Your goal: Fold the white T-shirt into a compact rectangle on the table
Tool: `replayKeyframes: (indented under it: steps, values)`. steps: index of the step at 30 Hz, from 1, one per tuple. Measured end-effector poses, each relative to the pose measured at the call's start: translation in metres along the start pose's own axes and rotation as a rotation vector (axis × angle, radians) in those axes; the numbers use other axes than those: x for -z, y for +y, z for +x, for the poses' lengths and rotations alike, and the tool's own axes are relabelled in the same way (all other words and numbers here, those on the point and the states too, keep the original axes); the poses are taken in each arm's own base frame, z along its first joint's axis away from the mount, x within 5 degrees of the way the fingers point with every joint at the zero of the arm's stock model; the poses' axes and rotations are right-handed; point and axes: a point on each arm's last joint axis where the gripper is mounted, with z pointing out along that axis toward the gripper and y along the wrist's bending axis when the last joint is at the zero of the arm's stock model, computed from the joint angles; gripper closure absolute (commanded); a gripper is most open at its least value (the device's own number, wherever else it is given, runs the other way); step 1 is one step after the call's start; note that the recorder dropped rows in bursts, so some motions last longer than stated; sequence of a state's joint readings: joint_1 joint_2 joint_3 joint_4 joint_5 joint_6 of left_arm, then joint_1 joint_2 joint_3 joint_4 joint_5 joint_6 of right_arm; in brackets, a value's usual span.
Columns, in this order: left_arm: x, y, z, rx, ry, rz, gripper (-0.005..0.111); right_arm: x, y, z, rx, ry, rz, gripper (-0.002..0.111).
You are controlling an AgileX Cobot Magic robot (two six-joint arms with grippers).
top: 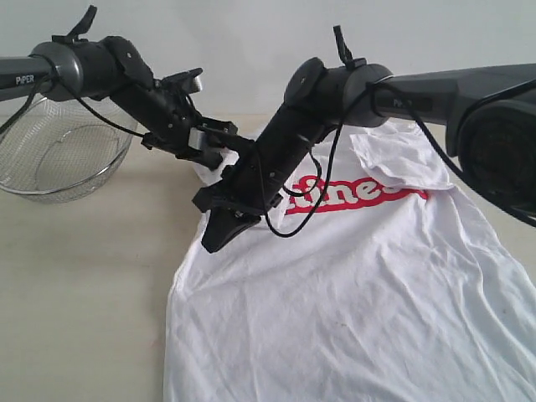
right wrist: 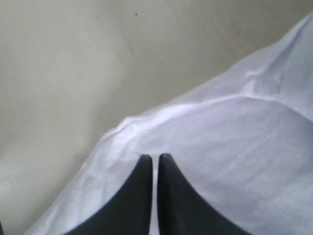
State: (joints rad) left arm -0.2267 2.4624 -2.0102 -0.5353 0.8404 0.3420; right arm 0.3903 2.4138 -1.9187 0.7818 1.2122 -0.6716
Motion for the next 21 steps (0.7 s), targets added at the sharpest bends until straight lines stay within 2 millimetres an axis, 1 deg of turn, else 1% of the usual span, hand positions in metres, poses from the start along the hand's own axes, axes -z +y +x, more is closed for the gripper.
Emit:
replayKeyframes:
  steps: [5,11,15,21]
  values:
    - [-0.016,0.010,0.006,0.031,0.011,-0.045,0.102,0.011,0.010,-0.004,0.018,-0.025,-0.002,0.108]
    - [-0.020,0.012,0.006,0.047,0.007,-0.065,0.102,0.013,0.011,-0.005,0.018,-0.029,-0.001,0.108]
    - [-0.021,0.014,0.002,0.048,-0.005,-0.112,0.102,0.013,0.011,-0.005,0.011,-0.029,-0.001,0.108]
    - [-0.017,0.019,-0.011,0.004,-0.041,-0.193,0.102,0.013,0.011,-0.005,0.011,-0.029,-0.001,0.108]
